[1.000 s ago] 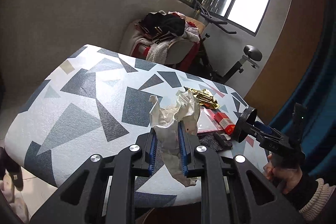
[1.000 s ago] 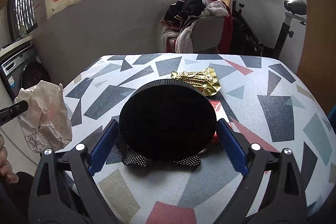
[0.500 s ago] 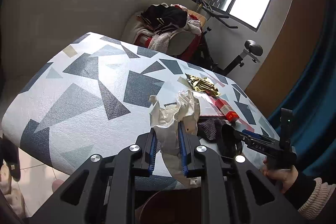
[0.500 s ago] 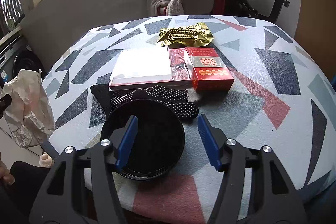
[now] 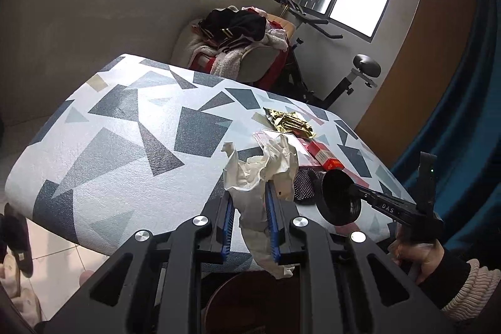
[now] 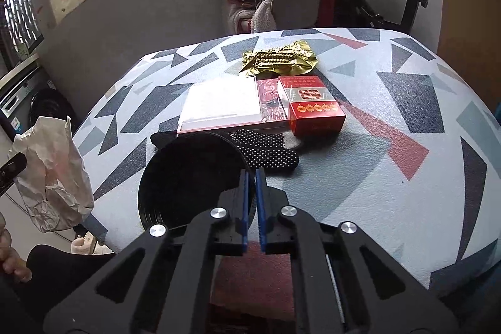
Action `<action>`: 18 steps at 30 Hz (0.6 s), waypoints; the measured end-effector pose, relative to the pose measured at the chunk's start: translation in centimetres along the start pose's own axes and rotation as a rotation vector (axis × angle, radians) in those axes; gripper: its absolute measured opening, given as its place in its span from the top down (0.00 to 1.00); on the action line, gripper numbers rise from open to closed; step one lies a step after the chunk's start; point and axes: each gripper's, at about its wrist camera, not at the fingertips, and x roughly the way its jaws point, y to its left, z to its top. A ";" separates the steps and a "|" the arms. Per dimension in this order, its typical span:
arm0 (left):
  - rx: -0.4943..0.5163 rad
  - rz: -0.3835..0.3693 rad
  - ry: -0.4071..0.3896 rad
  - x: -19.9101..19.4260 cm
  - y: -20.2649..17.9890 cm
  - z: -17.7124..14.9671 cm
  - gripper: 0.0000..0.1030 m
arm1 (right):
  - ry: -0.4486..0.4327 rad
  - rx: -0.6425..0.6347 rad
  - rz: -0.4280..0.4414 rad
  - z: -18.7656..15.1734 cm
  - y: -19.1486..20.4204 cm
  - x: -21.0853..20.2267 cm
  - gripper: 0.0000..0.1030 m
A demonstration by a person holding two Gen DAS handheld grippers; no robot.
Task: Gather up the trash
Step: 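Carry the black lid down into the bin and release it while the left holds the tissue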
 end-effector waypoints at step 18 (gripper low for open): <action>0.008 -0.027 0.014 -2.5 -1.1 -2.4 0.82 | 0.140 -0.145 0.056 -8.4 4.6 -3.6 0.85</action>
